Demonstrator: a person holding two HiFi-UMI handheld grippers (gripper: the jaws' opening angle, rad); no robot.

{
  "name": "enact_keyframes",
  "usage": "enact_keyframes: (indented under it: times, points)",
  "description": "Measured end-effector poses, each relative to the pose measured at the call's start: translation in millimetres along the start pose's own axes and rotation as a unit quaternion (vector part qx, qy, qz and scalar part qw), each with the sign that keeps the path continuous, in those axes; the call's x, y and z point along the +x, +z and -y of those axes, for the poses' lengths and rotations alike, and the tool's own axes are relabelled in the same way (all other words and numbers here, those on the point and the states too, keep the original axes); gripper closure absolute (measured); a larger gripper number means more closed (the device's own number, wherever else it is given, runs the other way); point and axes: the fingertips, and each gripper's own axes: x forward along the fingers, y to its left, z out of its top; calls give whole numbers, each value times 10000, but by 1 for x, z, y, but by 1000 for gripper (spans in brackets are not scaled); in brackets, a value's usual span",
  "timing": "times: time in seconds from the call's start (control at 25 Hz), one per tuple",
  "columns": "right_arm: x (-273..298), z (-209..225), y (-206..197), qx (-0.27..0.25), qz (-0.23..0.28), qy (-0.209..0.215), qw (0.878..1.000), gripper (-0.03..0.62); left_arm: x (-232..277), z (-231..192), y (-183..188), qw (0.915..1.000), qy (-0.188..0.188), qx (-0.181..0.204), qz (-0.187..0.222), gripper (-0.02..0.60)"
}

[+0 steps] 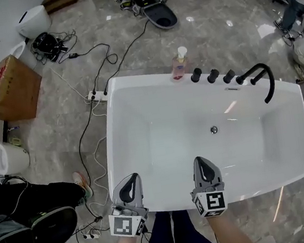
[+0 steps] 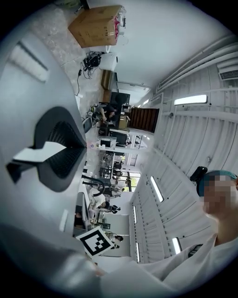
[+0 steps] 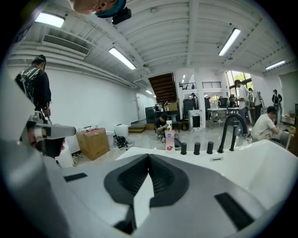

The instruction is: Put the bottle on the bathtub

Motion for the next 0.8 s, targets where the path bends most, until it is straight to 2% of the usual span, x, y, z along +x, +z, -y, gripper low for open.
enact_keyframes:
  times: [0.16, 0.36, 0.48, 0.8]
  points:
    - [-40, -19, 47, 58, -40, 162, 9998, 586, -28, 9, 51, 9999, 39, -62, 116, 574]
    - [-68, -31, 114, 80, 326, 220, 9992, 586, -35, 20, 112, 9983, -170, 167, 533, 574]
    - [-93, -34, 138, 75, 435, 243, 9987, 586, -50, 29, 141, 9968, -146, 296, 721, 574]
    - [-172, -38, 184, 131, 528, 403, 9977, 586, -98, 52, 194, 9958, 0, 215, 885, 572]
